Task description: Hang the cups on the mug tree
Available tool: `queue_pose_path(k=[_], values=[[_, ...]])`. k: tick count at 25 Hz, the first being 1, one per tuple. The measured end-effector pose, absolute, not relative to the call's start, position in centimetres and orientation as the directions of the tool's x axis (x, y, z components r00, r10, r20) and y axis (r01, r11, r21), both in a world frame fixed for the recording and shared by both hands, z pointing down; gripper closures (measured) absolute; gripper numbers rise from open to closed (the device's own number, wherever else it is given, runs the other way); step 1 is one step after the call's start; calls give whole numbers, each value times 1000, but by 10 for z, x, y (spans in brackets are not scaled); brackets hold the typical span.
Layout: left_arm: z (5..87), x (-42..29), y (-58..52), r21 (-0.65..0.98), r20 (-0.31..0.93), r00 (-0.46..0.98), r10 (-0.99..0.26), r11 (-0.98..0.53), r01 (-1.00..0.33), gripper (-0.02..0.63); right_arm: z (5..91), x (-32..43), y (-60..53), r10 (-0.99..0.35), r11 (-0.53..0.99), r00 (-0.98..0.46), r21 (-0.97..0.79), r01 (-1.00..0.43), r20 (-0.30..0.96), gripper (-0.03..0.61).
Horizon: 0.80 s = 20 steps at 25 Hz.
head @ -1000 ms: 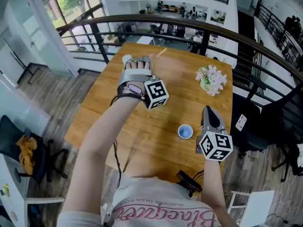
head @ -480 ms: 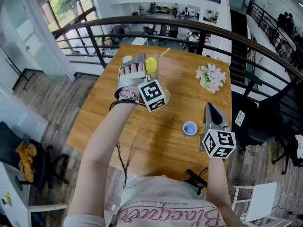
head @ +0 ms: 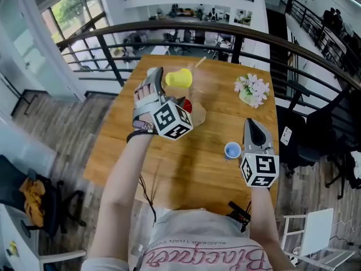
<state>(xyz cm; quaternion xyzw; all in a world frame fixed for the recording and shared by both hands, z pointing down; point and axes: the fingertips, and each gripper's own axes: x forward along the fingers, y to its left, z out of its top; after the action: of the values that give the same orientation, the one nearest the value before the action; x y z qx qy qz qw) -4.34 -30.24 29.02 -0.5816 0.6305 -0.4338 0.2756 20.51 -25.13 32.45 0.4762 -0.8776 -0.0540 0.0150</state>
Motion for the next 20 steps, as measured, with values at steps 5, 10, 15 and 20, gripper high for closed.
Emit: queue_pose_path(k=[5,10,15,20], values=[[287,-51,-288,-782,130,-103,-986,-38,-622,52,319,199,-246,-846,524,-531,120,-843,-42,575],[287,-59,-276,-612,105,-8,-994,-58,-788,119,319,198,-244,-859,503,-511,123,-856,-43,532],[284,-59,-267,-524,24,87,-996,-86,-847,237,315,191,-239,-863,491,-503,148,-858,-52,494],[279,-61,-261,-456,-49,141,-989,-103,-884,333,316,186,-235,-873,473,-485,151,-868,-53,402]])
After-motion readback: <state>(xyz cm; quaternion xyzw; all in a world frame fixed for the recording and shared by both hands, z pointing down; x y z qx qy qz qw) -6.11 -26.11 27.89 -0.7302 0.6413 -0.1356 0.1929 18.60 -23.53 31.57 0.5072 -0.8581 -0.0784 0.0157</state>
